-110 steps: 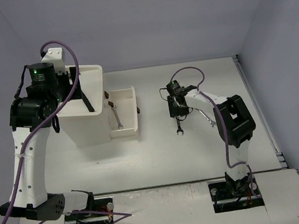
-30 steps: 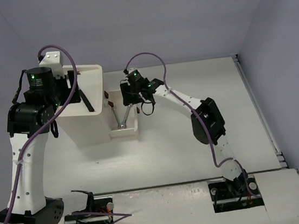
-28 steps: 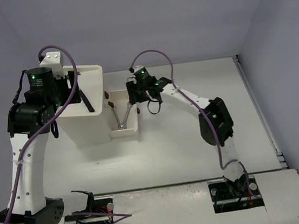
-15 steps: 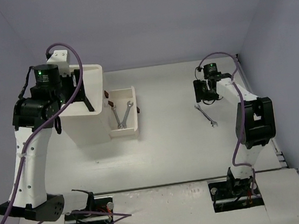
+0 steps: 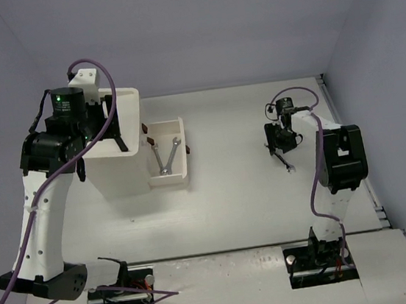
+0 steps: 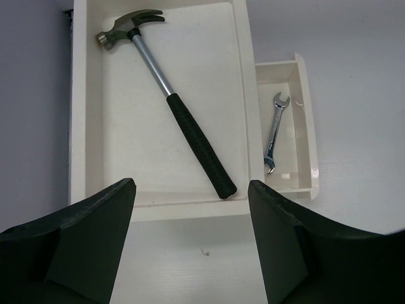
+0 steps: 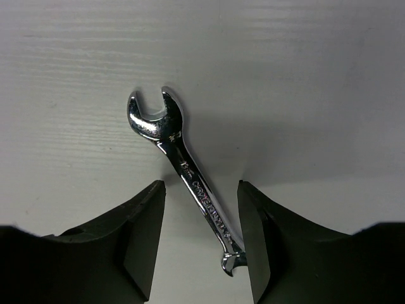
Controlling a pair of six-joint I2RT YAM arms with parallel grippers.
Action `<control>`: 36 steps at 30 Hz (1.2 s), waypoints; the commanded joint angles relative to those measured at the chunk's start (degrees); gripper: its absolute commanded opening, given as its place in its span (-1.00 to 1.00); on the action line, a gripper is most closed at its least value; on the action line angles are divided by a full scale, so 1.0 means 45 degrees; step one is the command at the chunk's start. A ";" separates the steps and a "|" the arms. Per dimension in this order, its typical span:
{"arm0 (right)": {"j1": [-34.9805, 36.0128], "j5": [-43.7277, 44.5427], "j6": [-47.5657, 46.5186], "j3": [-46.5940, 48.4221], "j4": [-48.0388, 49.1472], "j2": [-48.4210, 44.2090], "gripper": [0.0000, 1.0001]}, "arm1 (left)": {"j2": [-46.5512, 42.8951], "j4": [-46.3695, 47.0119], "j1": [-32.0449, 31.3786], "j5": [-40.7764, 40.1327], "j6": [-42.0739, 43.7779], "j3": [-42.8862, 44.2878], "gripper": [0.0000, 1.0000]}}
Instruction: Sort the tools into containers
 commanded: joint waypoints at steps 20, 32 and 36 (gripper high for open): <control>0.2360 -0.1337 0.1830 -0.0458 -0.0094 0.0683 -1.00 | -0.0393 0.0546 -0.0051 0.0076 -0.0246 0.0040 0.37; 0.4168 -0.0179 0.3568 0.2808 0.0143 0.0002 -1.00 | -0.0462 0.0555 -0.0051 -0.0055 -0.0354 -0.0087 0.37; 0.5066 -0.0491 0.4311 0.4422 0.0262 0.0175 -1.00 | -0.0464 0.0539 -0.0051 -0.0207 -0.0283 -0.0016 0.37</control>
